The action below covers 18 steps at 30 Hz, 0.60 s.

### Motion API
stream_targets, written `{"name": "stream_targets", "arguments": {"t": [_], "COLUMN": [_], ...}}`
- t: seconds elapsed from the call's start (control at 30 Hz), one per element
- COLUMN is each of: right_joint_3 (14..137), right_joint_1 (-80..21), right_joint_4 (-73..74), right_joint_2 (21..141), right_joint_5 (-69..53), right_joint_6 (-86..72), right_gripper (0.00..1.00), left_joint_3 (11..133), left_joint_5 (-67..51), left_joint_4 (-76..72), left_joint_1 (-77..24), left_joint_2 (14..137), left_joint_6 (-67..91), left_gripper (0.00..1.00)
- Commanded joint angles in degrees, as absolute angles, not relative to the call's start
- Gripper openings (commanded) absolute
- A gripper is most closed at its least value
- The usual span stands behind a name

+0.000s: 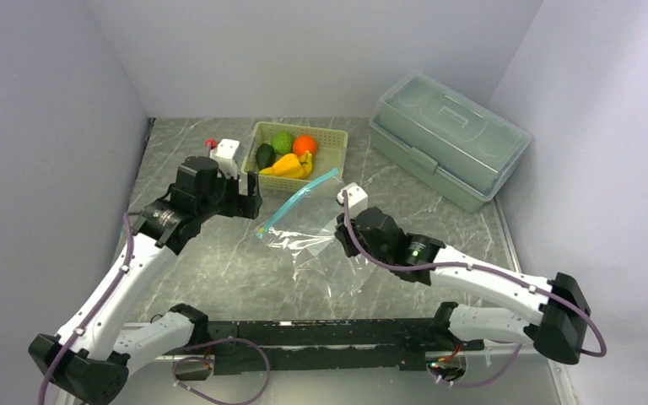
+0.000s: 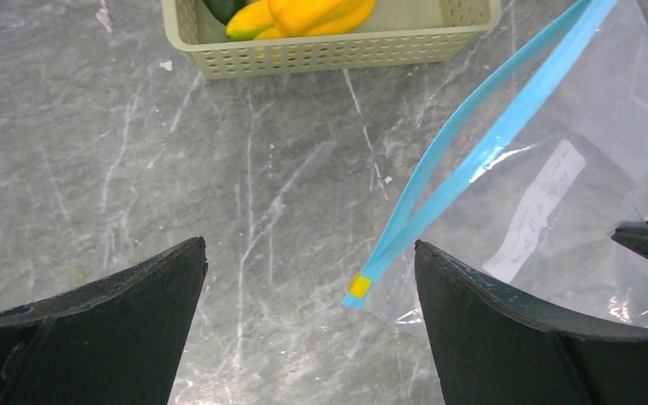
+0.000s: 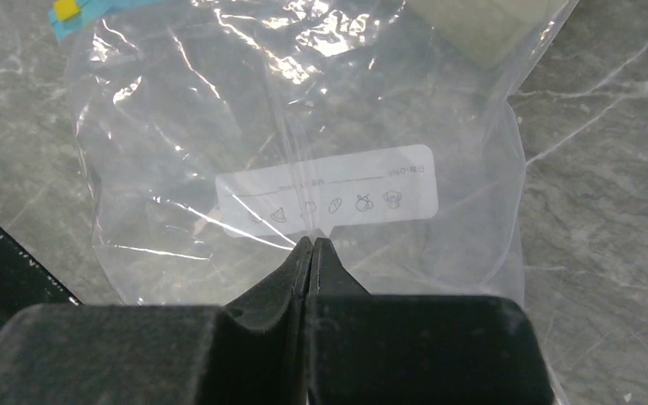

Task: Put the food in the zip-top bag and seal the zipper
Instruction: Pick up the zipper food storage bag at the center of the board, then open the zipper of the food storage bag.

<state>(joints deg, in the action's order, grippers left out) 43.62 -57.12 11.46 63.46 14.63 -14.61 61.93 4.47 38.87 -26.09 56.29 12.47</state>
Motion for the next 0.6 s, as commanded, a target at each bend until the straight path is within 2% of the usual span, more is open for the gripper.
{"name": "stream_targets", "arguments": {"t": [0.0, 0.2, 0.57], "right_joint_3": [41.8, 38.6, 37.4], "right_joint_1": [-57.5, -57.8, -58.4], "right_joint_4": [10.1, 8.8, 8.0], "right_joint_2": [58.0, 48.6, 38.8], "right_joint_5": [13.2, 9.9, 1.2], "right_joint_6": [-11.8, -9.4, -6.5], "right_gripper": [0.0, 0.0, 0.0], "left_joint_3": [62.0, 62.1, 65.5], "left_joint_5": [-5.4, -13.8, -29.0], "left_joint_4": [34.4, 32.6, 33.1], "left_joint_1": [-22.8, -21.7, -20.4], "left_joint_2": [56.5, 57.9, 57.7], "left_joint_6": [15.0, 18.1, 23.1], "left_gripper": [0.99, 0.99, 0.99]}}
